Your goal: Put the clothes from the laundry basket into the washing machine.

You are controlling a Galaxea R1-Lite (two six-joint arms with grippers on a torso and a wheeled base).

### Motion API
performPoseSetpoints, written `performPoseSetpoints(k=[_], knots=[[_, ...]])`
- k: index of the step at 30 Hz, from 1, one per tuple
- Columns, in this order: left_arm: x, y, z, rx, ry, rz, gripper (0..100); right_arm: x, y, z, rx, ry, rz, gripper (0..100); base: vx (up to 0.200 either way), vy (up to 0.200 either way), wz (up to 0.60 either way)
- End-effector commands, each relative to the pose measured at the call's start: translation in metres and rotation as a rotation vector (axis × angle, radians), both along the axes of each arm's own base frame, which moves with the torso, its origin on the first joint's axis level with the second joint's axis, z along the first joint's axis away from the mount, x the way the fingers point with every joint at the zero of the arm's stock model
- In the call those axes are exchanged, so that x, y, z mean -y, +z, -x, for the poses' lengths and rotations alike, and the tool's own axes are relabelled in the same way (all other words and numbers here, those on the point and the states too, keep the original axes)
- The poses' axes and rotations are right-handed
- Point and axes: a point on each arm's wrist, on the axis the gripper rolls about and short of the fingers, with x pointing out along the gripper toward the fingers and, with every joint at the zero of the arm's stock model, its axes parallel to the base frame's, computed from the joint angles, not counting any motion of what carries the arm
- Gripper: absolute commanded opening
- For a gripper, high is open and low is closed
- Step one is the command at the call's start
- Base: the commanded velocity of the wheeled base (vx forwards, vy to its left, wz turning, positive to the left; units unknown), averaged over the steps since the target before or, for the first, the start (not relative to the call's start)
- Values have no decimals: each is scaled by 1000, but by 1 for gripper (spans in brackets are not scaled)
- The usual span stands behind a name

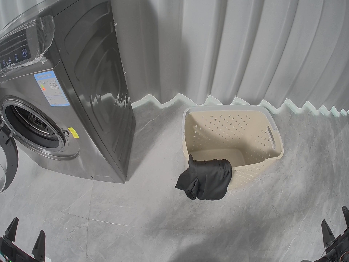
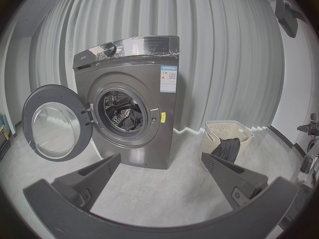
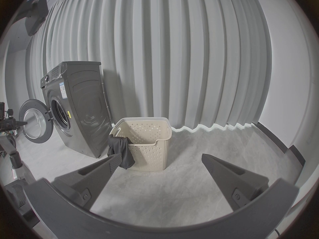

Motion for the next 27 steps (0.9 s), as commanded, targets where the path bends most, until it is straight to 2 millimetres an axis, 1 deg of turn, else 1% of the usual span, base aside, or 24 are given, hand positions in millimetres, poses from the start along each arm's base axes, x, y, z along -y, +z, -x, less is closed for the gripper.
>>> performPoseSetpoints(k=[1,2,8,25,26,27], knots=[[0,-5,0,0,0,0,100,0,-4,0,-3,0,0,100,0,0,0],[0,-5,0,0,0,0,100,0,-4,0,-3,0,0,100,0,0,0],[0,-5,0,0,0,0,100,0,-4,0,-3,2,0,100,0,-200,0],[0,-5,0,0,0,0,100,0,-4,0,-1,11,2,100,0,0,0],[0,-5,0,0,0,0,100,0,-2,0,14,14,2,100,0,0,0],[0,-5,0,0,0,0,100,0,7,3,68,14,-1,100,0,0,0]])
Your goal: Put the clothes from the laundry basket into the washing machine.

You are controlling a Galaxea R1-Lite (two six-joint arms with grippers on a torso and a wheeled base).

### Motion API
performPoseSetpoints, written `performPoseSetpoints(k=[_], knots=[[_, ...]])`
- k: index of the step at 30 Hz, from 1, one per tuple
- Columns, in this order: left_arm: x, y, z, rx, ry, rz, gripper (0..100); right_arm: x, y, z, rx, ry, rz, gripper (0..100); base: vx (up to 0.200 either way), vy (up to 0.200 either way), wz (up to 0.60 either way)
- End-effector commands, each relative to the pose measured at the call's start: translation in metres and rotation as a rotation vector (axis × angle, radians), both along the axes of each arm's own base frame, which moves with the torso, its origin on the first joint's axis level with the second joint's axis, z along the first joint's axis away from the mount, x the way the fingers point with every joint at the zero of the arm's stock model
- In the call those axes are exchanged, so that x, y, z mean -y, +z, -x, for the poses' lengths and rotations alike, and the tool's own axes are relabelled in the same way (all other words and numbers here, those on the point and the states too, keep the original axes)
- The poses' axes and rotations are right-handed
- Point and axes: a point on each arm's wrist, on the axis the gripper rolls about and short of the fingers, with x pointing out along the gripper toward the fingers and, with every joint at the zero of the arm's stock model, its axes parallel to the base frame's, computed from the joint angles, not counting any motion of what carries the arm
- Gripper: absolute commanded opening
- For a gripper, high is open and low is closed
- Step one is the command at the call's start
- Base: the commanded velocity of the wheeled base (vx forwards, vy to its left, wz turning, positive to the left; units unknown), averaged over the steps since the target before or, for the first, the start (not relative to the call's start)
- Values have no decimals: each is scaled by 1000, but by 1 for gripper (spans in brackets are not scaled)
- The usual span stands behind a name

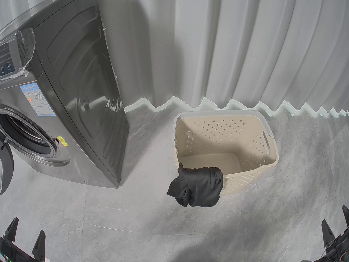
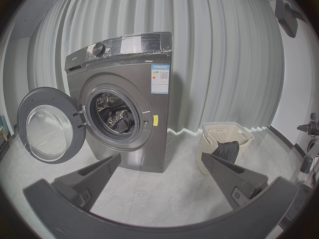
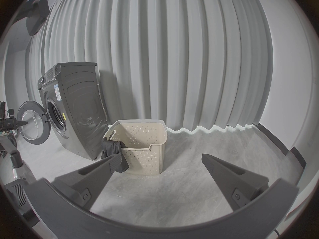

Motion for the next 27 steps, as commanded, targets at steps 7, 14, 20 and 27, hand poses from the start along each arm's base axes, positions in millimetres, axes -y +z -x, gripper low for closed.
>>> performPoseSetpoints(k=[7,14,20,27], knots=[[0,-5,0,0,0,-1,100,-2,88,-1,116,104,-6,100,0,0,0],[0,-5,0,0,0,-1,100,-8,86,-72,-248,346,-47,100,0,0,0],[0,-5,0,0,0,-1,100,-17,86,-123,-292,413,-35,100,0,0,0],[0,-5,0,0,0,1,100,-63,76,-162,-455,506,-127,100,0,0,0]])
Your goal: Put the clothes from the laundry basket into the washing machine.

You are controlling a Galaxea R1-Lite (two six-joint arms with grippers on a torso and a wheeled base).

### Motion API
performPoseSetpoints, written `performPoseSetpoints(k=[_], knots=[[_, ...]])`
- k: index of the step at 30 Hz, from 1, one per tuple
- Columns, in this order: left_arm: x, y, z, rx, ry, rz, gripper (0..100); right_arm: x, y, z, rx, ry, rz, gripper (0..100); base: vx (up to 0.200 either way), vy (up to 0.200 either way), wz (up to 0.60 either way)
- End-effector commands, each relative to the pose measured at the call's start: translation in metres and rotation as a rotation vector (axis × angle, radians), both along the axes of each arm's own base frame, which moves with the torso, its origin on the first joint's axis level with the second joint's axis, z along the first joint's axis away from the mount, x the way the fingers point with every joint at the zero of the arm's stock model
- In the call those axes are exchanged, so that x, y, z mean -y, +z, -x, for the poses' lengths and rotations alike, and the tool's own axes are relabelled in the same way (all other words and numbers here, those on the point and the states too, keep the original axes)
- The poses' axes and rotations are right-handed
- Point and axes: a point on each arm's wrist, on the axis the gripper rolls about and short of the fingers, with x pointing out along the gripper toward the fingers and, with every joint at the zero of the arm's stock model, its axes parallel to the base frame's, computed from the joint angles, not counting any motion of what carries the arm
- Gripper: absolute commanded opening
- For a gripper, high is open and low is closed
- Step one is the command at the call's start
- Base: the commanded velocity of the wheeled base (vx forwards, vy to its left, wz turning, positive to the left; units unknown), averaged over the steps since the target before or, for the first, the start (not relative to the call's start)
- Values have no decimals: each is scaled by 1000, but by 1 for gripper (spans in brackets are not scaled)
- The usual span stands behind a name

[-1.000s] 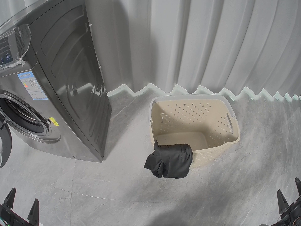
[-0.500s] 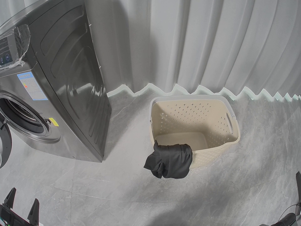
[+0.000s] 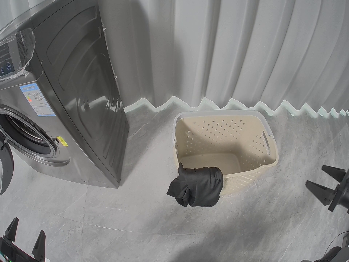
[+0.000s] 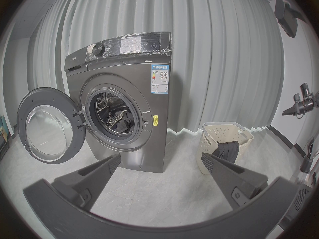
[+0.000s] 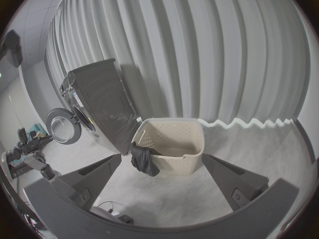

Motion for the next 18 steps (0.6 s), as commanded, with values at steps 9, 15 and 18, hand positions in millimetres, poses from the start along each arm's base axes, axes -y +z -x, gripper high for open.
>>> performPoseSetpoints(k=[9,15,18], knots=[[0,-5,0,0,0,2,100,-92,-48,-94,-325,114,-28,100,0,0,0],[0,-5,0,0,0,2,100,-108,-66,-122,-293,115,-29,100,0,0,0],[0,-5,0,0,0,2,100,-114,-73,-131,-263,112,-36,100,0,0,0]])
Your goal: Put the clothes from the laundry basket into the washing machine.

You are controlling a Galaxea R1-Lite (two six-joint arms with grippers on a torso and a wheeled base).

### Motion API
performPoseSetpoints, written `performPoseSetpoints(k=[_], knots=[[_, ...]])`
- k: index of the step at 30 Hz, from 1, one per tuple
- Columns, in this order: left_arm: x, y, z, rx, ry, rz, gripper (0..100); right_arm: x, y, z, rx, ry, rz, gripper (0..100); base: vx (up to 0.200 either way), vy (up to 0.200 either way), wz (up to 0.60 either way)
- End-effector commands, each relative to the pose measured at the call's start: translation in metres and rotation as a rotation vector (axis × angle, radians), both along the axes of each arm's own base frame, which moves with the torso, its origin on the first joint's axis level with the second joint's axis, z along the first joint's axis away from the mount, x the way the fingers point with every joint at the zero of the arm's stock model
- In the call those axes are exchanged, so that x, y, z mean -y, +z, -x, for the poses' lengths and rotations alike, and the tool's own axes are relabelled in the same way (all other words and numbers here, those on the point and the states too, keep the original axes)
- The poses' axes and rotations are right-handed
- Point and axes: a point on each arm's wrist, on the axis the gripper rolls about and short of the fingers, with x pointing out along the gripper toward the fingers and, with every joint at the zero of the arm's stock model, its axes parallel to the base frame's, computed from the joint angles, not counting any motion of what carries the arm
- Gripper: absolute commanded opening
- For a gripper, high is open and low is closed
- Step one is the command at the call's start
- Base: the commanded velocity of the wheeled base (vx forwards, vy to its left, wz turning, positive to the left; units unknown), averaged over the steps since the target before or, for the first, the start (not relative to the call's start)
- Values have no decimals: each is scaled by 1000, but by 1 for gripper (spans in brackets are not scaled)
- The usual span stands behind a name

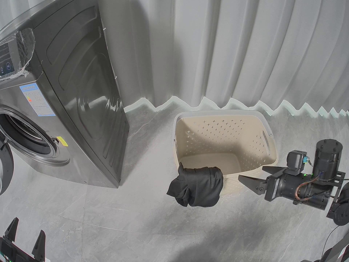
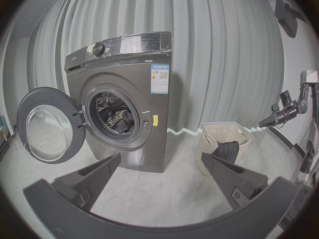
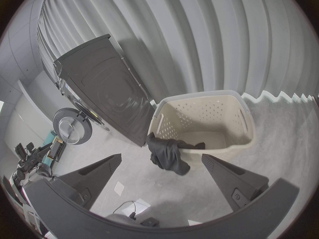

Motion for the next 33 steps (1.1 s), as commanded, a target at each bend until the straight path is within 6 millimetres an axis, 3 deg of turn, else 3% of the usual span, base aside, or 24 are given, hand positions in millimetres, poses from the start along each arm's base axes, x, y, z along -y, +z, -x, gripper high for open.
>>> performPoseSetpoints(k=[1,12,33], knots=[[0,-5,0,0,0,1,100,-20,-37,-27,-74,0,56,100,0,0,0],[0,-5,0,0,0,1,100,-35,-62,-62,-75,-32,105,100,0,0,0],[0,-5,0,0,0,1,100,-61,-104,-102,-27,-10,122,100,0,0,0]])
